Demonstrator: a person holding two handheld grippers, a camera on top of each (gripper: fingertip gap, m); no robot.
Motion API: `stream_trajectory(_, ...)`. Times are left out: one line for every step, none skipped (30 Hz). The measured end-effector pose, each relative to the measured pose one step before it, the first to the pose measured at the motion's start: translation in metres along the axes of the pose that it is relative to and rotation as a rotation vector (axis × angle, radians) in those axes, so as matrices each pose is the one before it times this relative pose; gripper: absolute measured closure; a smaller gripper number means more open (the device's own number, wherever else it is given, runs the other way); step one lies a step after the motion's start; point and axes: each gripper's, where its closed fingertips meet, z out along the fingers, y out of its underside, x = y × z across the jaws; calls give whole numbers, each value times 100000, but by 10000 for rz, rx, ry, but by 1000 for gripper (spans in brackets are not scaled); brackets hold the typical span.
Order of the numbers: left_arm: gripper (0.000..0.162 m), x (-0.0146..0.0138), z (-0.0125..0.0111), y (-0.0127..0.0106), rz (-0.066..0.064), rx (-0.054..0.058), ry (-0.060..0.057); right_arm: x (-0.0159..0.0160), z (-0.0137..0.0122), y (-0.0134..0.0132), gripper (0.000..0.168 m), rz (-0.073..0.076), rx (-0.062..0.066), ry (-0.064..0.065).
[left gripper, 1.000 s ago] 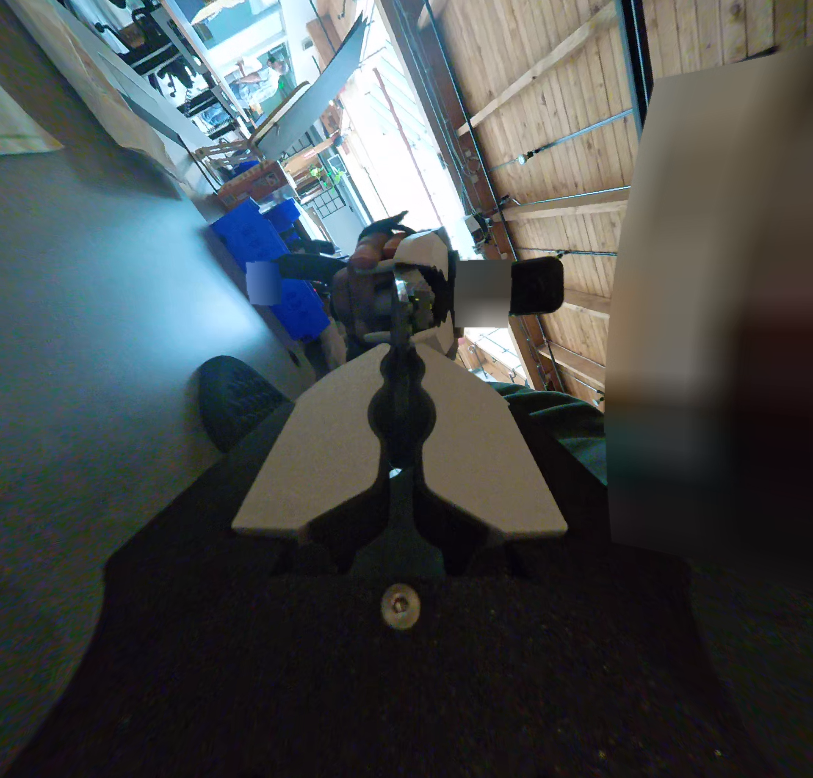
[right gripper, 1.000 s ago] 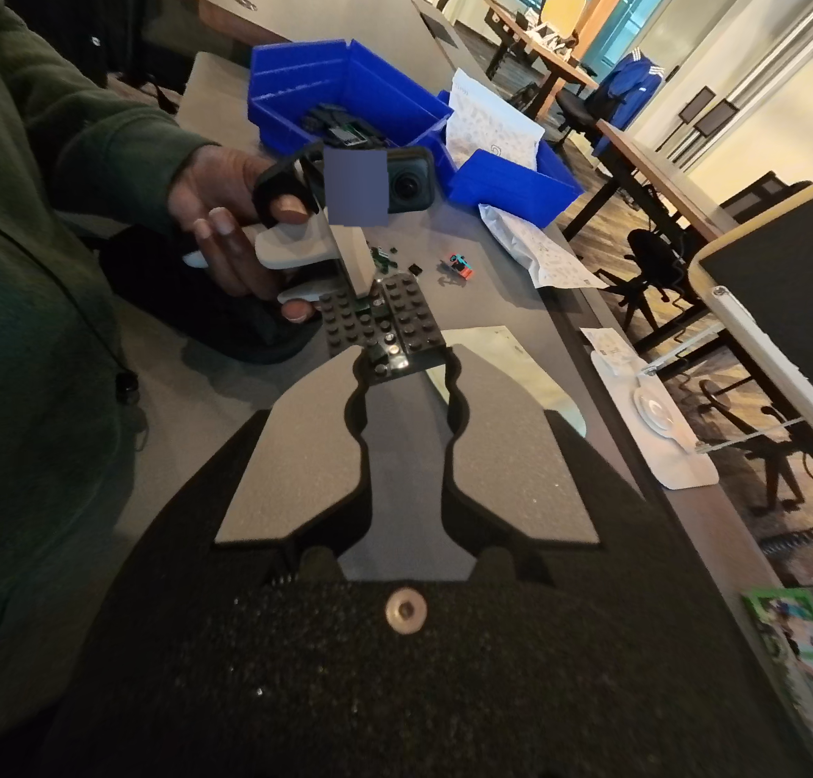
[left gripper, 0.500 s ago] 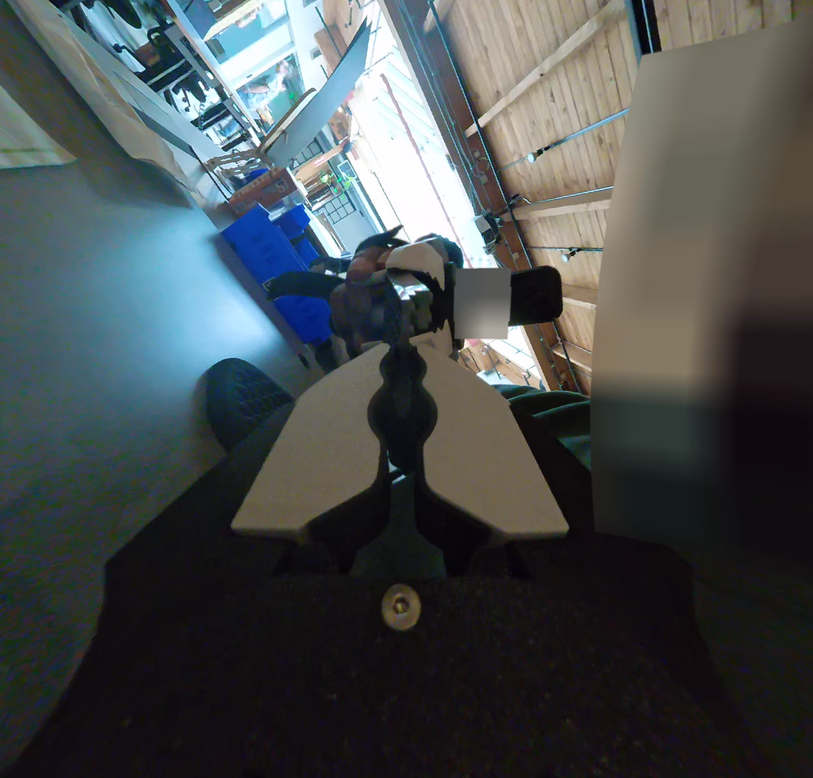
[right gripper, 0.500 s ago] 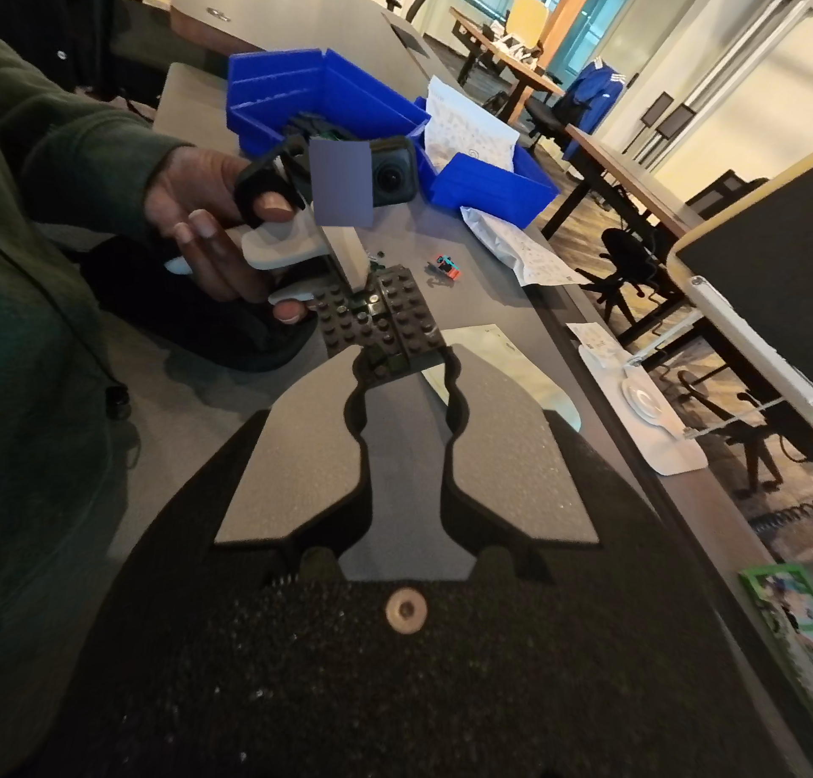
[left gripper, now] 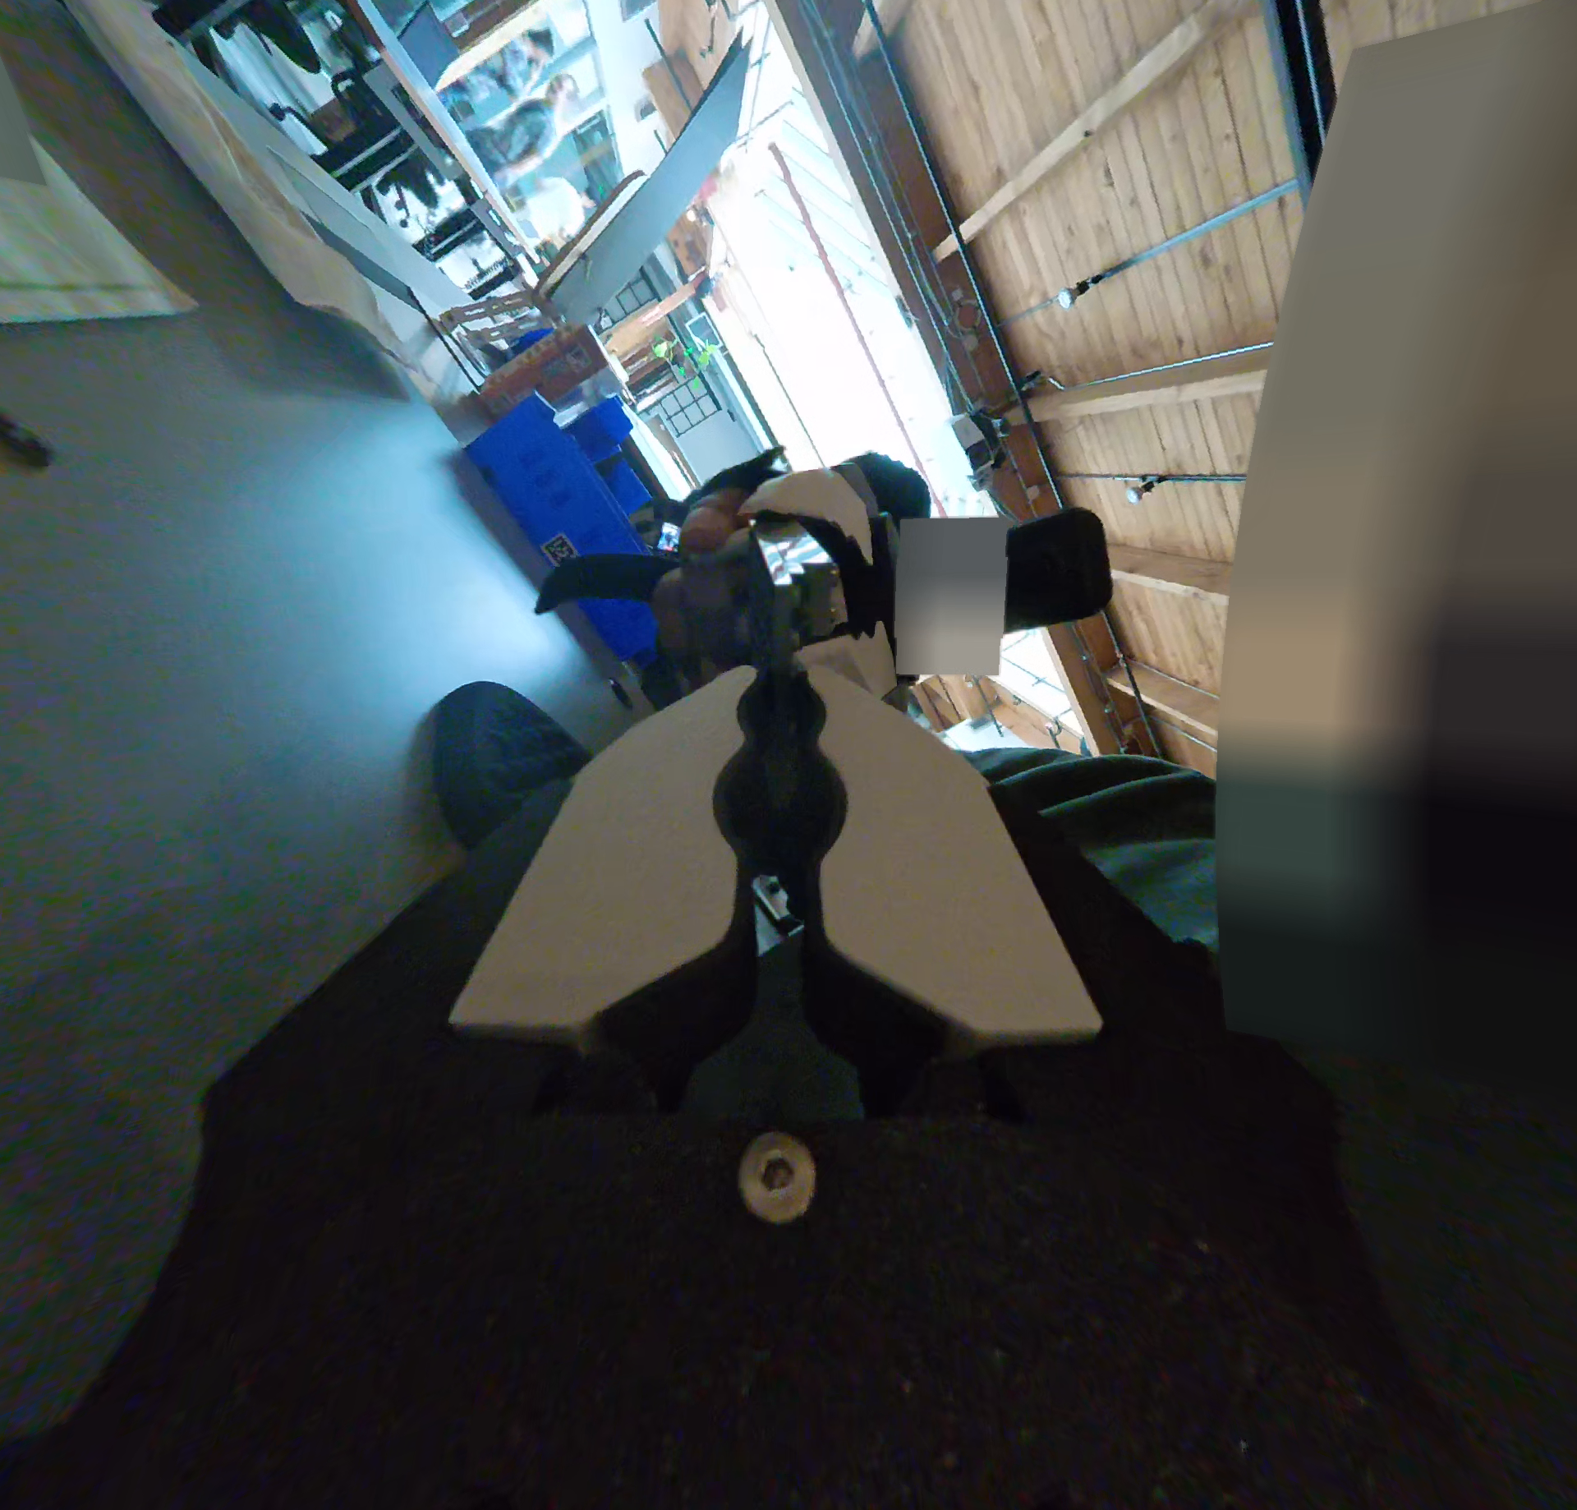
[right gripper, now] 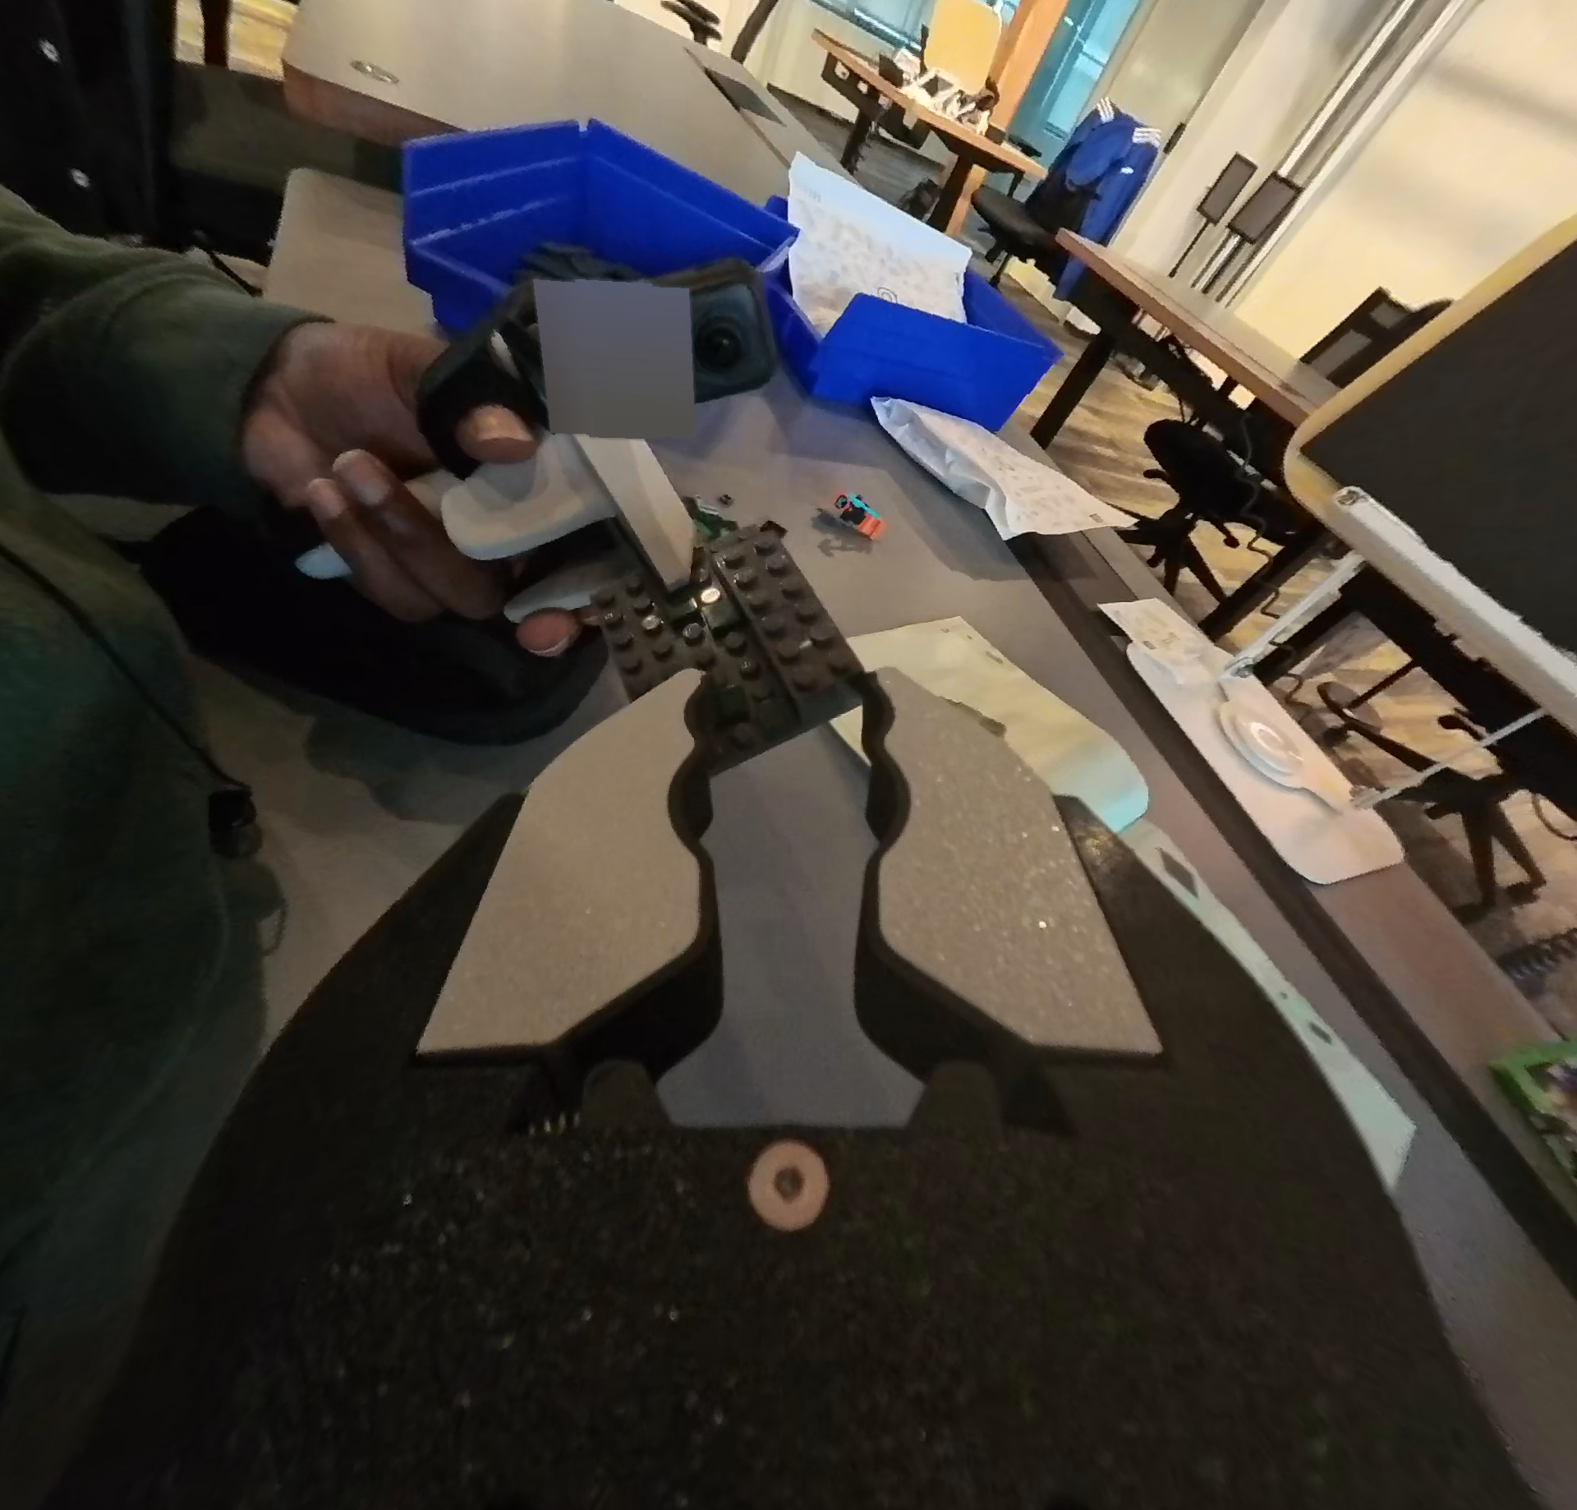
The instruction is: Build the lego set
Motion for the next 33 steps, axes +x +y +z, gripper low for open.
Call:
stream_trajectory(157, -24, -6, -11, 8, -1, -1, 2, 4, 5, 136, -38, 5, 2)
stream_trajectory(157, 10, 0, -24, -38, 6, 29, 14, -11, -52, 136, -46, 8, 9)
stream_trajectory(157, 0, -37, -15, -28, -16, 30, 155, -66, -94, 136, -28, 36, 72)
stream_trajectory(157, 35, -32, 43, -31, -67, 50, 186, -124, -126, 146, -39, 62, 42)
stream_trajectory(157, 128, 50, 81, -88, -56, 84, -9, -63, -49, 149, -38, 18, -108)
stream_trajectory(157, -16, 6, -18, 27, 7, -29, -15, 12, 16, 149, -128, -53, -51)
stream_trajectory(157, -80, -63, -40, 6, -7, -43, -67, -3, 21, 148, -288, -80, -33)
stream_trajectory(157, -71, -34, -16, 5, 3, -10, -82, -10, -84, 148, -133, -47, -59)
stream_trajectory(157, 49, -9, -55, -91, 19, 76, -94, -21, -127, 146, 101, 32, -157)
stream_trajectory(157, 52, 18, -95, -40, 35, 63, -65, -21, -113, 141, 162, 87, -173)
stream_trajectory(157, -18, 6, -73, 57, 5, -18, 49, -36, -9, 140, 70, 56, -98)
stream_trajectory(157, 62, 17, -37, 54, -6, -8, 49, -7, 58, 139, 8, -24, -53)
stream_trajectory(157, 50, -1, -43, 5, 2, -6, -17, 21, 20, 138, -37, -43, -59)
stream_trajectory(157, 51, -28, -36, -15, 3, 28, -54, 20, -54, 137, -99, -2, -47)
stream_trajectory(157, 45, -21, -20, -92, 8, 54, -36, 13, -42, 137, -109, -12, -57)
stream_trajectory(157, 22, -26, 11, -77, -2, 37, -45, 5, -7, 136, -66, -19, -105)
stream_trajectory(157, 23, -18, 29, -90, -10, 48, -37, -13, -10, 136, -29, 12, -120)
stream_trajectory(157, 31, 11, 37, -87, -17, 47, -34, 2, -10, 136, -13, 2, -99)
stream_trajectory(157, 2, -4, 28, -37, -22, 2, -11, 34, 27, 135, -55, -47, -58)
stream_trajectory(157, 2, -35, -19, -30, -7, 6, -9, 53, 38, 135, -103, -65, -25)
stream_trajectory(157, -17, -37, -16, -35, -3, 2, 12, 11, 21, 135, -77, -54, -19)
stream_trajectory(157, -12, -20, 26, -41, -19, 10, -7, 4, 1, 136, -25, -28, -52)
stream_trajectory(157, 26, 7, 50, -65, -17, 40, -26, -23, -7, 136, -39, -1, -54)
stream_trajectory(157, -1, -6, 20, -16, 1, 7, -10, 2, 5, 136, -60, -13, -29)
stream_trajectory(157, -14, -9, 12, 11, -2, -10, -11, -1, 9, 136, -61, -21, -21)
stream_trajectory(157, 16, -5, -5, -22, 6, 24, -7, 2, -19, 136, -34, 3, -18)
stream_trajectory(157, 24, 4, -4, -18, 2, 27, -3, -17, -34, 136, -12, 8, -15)
stream_trajectory(157, 0, -9, -2, -2, 5, 3, 5, 7, 3, 136, -25, -20, -5)
stream_trajectory(157, -6, -8, -1, 18, -2, -4, -5, 10, 14, 136, -30, -17, -3)
stream_trajectory(157, 23, -9, 3, -21, -3, 22, -13, -3, -20, 136, -13, 7, -14)
stream_trajectory(157, -13, -3, 20, -10, -6, 7, -5, -9, 6, 136, -14, -1, -14)
stream_trajectory(157, -9, 4, -2, -1, -2, 4, -1, -4, -4, 137, -19, 1, -5)
stream_trajectory(157, -2, -12, -20, -1, 4, 8, 7, 5, -2, 136, -6, -7, -5)
